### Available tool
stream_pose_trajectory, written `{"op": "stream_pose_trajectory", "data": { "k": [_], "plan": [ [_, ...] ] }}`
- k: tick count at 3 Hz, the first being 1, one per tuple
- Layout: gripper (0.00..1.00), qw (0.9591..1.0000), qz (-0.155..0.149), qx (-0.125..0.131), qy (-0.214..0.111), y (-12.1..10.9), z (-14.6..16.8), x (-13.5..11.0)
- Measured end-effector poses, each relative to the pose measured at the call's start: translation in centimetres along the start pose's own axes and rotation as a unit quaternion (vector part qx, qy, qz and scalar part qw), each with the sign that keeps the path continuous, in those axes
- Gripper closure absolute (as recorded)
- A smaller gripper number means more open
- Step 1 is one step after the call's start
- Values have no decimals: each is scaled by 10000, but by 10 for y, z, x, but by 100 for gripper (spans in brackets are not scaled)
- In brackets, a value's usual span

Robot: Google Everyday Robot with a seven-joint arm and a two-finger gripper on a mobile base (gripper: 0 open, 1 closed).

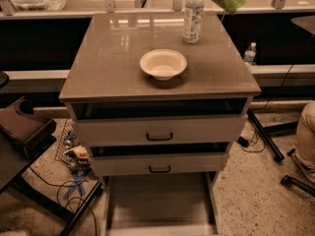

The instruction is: Place green rice chip bag into bottom drawer

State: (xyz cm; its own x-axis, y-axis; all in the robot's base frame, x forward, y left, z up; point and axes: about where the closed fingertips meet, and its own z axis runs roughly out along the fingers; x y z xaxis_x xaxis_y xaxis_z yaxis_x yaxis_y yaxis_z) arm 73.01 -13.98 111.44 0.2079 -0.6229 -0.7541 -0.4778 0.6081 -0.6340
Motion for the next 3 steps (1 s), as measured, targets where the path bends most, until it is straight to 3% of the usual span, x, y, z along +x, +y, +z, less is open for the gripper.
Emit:
{"op": "stream_pose_trajectory", "data": {
  "k": [1, 2, 3],
  "plan": [
    [100, 9989, 426, 25, 208, 45, -36, 29],
    [100, 9959, 788, -104, 439, 95, -49, 62],
    [100, 9951, 794, -240, 541, 113, -46, 73]
  ]
}}
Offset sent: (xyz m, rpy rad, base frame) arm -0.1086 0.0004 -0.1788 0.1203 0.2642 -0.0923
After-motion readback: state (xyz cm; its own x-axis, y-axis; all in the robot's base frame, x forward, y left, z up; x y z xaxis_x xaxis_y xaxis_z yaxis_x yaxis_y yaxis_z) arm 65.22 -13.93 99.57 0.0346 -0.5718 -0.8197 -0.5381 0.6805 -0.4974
